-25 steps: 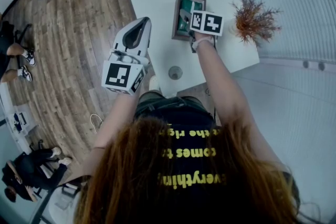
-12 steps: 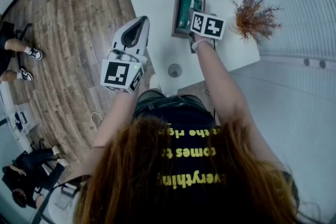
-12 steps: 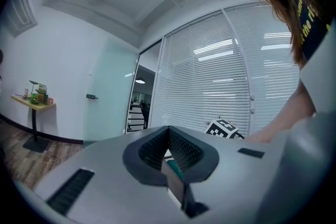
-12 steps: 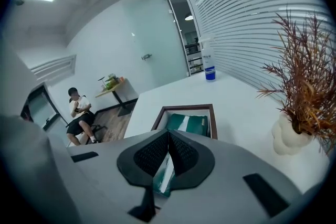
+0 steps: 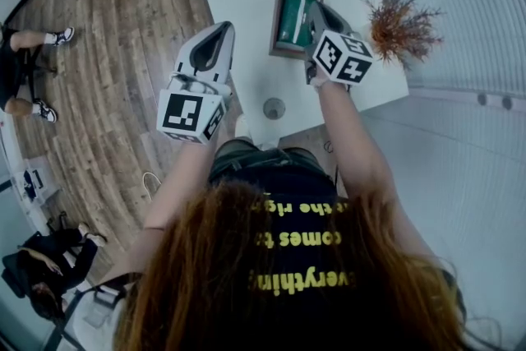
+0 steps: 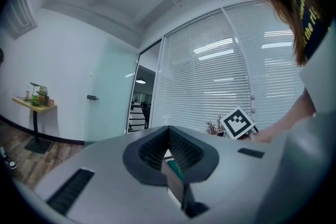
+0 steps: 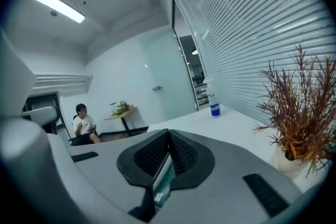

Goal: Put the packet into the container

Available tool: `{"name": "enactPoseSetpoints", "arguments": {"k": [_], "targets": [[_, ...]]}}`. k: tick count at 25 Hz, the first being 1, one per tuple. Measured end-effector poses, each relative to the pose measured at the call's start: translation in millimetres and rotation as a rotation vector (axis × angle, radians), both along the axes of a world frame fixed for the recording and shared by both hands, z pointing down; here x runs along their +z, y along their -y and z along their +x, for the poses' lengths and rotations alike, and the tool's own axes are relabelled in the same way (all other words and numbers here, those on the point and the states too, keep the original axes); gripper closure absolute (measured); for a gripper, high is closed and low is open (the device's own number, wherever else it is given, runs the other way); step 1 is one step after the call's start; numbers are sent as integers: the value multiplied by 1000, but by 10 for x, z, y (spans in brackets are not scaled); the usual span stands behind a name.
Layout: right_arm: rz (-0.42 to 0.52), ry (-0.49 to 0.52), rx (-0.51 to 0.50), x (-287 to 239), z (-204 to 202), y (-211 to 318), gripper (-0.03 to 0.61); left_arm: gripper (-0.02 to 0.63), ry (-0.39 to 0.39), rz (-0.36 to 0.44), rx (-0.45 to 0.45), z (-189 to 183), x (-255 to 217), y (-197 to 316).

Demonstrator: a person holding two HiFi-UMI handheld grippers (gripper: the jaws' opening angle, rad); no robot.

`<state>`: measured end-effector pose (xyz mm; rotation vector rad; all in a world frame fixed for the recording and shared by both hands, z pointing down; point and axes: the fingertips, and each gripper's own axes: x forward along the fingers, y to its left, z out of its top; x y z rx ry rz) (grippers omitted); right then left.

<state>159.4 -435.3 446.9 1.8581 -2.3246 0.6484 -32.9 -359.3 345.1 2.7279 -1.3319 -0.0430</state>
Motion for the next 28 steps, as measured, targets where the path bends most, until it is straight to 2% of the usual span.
{"name": "enactPoseSetpoints", "arguments": {"k": [4, 10, 18, 28], "targets": [[137, -37, -42, -451, -14, -318, 560, 612, 1, 18, 5, 56, -76, -169], [233, -95, -137, -770, -148, -664, 560, 612, 13, 26, 15, 141, -173, -171], [269, -65, -187, -947, -235, -1102, 560, 612, 22, 44, 27, 215, -207, -217], [293, -61, -195, -1080, -258, -1179, 560, 612, 26, 39, 20, 234, -230, -236]]}}
